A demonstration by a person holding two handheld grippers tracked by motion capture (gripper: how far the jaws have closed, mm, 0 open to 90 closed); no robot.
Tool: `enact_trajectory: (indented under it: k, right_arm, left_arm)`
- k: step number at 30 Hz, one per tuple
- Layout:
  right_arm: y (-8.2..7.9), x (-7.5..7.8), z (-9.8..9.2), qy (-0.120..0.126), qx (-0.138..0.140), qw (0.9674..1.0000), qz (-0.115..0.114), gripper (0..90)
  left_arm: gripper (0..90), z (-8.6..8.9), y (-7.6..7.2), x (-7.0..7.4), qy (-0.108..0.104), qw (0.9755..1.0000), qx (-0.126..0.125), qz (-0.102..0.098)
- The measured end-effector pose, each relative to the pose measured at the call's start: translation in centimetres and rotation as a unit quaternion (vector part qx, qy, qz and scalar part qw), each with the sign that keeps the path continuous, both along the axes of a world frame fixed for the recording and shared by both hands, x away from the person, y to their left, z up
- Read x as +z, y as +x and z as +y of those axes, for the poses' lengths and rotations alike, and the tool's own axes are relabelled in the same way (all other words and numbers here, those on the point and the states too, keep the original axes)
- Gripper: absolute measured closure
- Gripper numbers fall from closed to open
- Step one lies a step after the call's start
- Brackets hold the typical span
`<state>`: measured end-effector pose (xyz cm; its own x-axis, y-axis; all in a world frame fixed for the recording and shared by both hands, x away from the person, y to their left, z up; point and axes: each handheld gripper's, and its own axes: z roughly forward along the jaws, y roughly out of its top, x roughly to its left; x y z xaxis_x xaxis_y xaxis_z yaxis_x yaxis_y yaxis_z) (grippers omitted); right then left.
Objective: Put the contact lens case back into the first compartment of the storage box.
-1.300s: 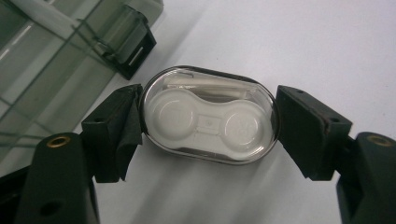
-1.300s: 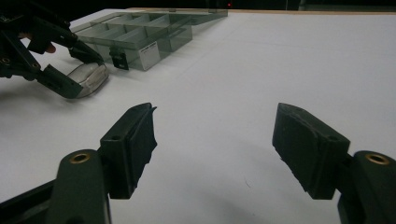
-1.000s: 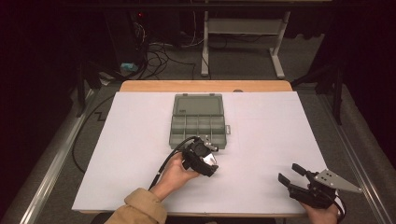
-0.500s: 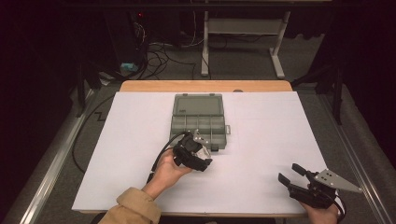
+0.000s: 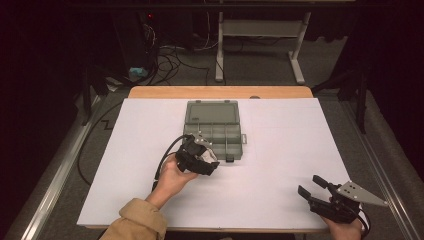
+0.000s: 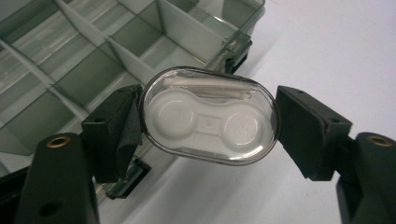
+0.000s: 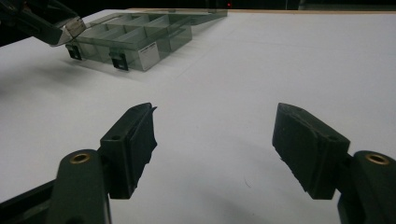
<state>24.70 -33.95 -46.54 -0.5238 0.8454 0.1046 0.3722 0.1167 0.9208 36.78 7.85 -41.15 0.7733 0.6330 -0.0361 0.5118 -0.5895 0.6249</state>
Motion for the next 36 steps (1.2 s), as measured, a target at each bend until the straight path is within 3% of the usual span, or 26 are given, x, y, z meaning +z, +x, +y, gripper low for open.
enact_trajectory:
  k: [10,19,26,36]
  right_arm:
    - [0.0,0.0,0.0,0.0,-0.001,1.0,0.0,30.1]
    - [0.0,0.0,0.0,-0.001,-0.001,1.0,-0.001,30.1]
    - [0.0,0.0,0.0,0.0,-0.001,1.0,-0.001,30.1]
    - [0.0,0.0,0.0,0.0,-0.003,1.0,0.0,30.1]
  left_arm:
    - [26.7,1.1,0.7,1.7,0.008,0.9997,0.013,-0.021]
    - [26.7,2.4,2.2,2.6,-0.009,0.9993,0.029,-0.019]
    - [26.6,3.1,3.6,3.1,-0.007,0.9989,0.04,-0.024]
    - [26.7,4.2,5.8,2.3,-0.02,0.9979,0.06,-0.017]
